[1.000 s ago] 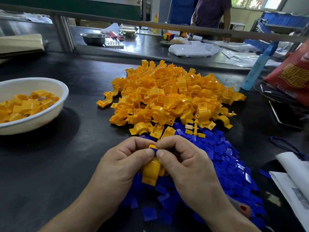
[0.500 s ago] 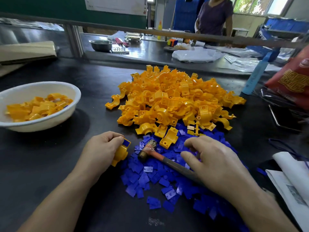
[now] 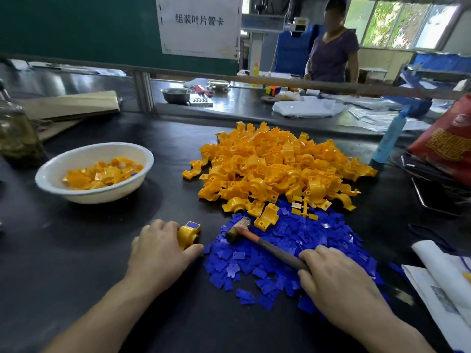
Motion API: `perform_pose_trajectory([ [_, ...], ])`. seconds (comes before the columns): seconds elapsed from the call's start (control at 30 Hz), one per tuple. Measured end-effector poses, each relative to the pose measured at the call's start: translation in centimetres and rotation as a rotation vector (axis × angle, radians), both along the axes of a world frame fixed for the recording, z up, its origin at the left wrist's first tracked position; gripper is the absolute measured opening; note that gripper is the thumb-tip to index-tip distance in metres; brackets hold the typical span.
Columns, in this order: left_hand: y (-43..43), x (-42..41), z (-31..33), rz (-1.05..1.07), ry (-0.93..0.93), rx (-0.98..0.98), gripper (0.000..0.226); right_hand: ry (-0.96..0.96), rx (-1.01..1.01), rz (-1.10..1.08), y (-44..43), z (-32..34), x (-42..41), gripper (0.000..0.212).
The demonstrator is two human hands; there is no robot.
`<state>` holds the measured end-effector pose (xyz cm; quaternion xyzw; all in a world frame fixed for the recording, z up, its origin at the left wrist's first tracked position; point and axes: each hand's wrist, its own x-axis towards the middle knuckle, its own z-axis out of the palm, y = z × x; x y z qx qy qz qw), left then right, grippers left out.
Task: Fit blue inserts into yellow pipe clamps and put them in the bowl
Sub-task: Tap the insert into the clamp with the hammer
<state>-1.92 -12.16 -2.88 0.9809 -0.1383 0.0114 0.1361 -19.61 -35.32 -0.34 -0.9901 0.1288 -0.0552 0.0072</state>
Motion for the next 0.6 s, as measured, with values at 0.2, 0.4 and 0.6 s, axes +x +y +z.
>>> perform_pose_trajectory([
  [0.2, -0.3, 0.0, -1.5, -0.032, -0.153, -0.033, 0.045, -0.09, 0.762, -0.139, 1.7, 2.6, -0.8, 0.021],
  [0.4, -0.3, 0.0, -2.5, -0.055, -0.207, -0.007, 0.062, -0.062, 0.913, -0.001, 4.7, 3.3, 1.0, 0.014],
  [0.6, -0.1, 0.5, -2.7, -0.08, -0.217, -0.051, 0.053, -0.189, 0.604, 0.097, 5.6, 2.7, 2.3, 0.042],
])
